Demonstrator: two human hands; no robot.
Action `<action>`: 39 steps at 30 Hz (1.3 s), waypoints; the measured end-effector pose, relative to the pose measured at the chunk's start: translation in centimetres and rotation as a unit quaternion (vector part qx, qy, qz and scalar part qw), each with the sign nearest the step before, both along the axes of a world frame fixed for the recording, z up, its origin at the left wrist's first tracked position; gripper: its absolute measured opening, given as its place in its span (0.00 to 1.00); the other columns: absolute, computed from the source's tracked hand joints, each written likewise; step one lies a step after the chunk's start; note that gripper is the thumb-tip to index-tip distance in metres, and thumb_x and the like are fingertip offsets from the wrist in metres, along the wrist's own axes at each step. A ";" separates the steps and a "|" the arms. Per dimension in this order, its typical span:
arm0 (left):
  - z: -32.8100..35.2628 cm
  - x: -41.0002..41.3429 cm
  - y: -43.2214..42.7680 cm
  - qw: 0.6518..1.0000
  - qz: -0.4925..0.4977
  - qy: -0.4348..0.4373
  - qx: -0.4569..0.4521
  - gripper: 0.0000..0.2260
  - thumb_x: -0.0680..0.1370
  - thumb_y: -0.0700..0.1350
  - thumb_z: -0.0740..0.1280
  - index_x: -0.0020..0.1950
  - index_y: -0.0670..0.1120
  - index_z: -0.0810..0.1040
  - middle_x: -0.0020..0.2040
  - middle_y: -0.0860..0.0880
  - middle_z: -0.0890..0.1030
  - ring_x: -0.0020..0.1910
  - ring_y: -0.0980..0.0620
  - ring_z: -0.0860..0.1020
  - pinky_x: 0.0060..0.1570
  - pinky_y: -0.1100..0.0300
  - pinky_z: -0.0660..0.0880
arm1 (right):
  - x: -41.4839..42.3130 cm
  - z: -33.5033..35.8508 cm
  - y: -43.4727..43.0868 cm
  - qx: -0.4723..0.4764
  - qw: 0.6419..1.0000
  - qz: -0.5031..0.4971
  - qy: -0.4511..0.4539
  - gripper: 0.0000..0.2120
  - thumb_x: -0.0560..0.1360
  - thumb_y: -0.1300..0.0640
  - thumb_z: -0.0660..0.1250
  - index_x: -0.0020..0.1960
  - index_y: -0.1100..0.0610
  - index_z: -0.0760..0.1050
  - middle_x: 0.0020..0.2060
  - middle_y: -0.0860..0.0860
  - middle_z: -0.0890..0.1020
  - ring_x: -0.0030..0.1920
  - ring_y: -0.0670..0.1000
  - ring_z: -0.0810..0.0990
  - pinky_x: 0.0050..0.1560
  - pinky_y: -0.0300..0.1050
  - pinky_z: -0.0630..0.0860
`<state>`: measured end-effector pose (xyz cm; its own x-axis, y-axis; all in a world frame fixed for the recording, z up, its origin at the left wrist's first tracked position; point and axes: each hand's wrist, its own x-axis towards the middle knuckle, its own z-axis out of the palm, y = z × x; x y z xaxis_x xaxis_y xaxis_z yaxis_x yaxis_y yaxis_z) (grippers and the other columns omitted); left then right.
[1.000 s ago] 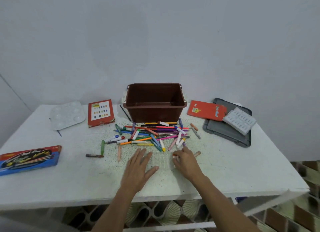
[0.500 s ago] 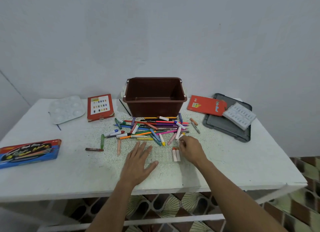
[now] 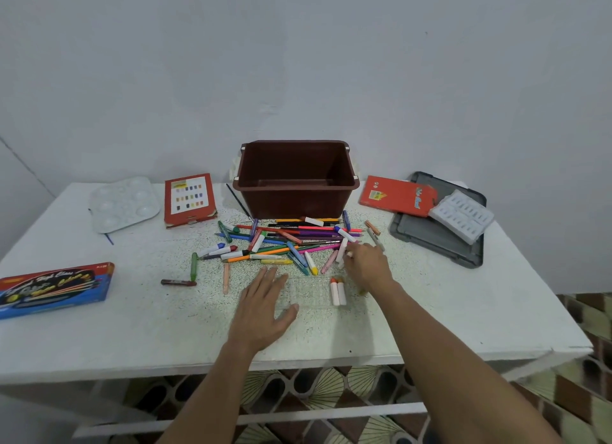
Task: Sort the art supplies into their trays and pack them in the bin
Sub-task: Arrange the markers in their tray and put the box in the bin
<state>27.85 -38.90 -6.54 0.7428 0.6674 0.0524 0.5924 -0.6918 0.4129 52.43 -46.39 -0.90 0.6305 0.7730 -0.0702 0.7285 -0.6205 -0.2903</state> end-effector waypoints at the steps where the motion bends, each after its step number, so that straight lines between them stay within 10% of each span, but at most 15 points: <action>1: 0.0 0.0 0.1 1.000 0.001 0.000 -0.002 0.35 0.75 0.70 0.48 0.79 0.56 0.55 0.80 0.56 0.47 0.78 0.58 0.40 0.75 0.46 0.47 | 0.0 0.0 0.1 -0.004 1.000 -0.004 0.011 0.13 0.80 0.54 0.59 0.61 0.54 0.78 0.51 0.55 0.82 0.53 0.60 0.78 0.53 0.54 0.78; 14: -0.2 0.0 0.3 1.000 -0.001 -0.018 0.010 0.35 0.75 0.69 0.49 0.79 0.55 0.57 0.81 0.55 0.50 0.79 0.57 0.43 0.73 0.52 0.44 | 1.0 0.2 1.4 0.063 0.993 -0.067 0.080 0.08 0.78 0.61 0.64 0.49 0.58 0.82 0.42 0.56 0.84 0.41 0.56 0.81 0.38 0.45 0.76; 25: 0.0 0.1 0.4 1.000 0.000 -0.028 0.007 0.34 0.76 0.69 0.50 0.79 0.55 0.58 0.80 0.54 0.51 0.79 0.57 0.43 0.73 0.50 0.45 | -0.8 1.1 0.6 0.307 0.888 -0.151 0.308 0.06 0.77 0.59 0.70 0.54 0.53 0.77 0.42 0.52 0.80 0.38 0.48 0.79 0.35 0.44 0.77; 33: -0.2 0.0 0.3 1.000 0.001 -0.020 0.013 0.35 0.76 0.69 0.49 0.79 0.55 0.58 0.81 0.53 0.51 0.79 0.55 0.44 0.75 0.47 0.49 | -3.8 -0.3 -1.5 0.227 0.939 -0.031 0.255 0.06 0.75 0.54 0.73 0.46 0.51 0.76 0.39 0.51 0.81 0.37 0.46 0.77 0.35 0.35 0.72; 39: -0.1 0.1 0.2 1.000 0.002 -0.016 0.011 0.34 0.76 0.69 0.50 0.79 0.55 0.58 0.81 0.54 0.51 0.79 0.56 0.44 0.75 0.46 0.49 | -4.9 -1.6 -2.1 0.169 0.973 0.046 0.151 0.05 0.76 0.57 0.71 0.51 0.54 0.77 0.37 0.46 0.75 0.34 0.42 0.74 0.49 0.46 0.72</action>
<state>27.91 -38.67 -6.68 0.7376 0.6691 0.0913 0.5820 -0.6984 0.4165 47.49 -48.45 -2.48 0.5475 0.8364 0.0267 0.6256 -0.3880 -0.6768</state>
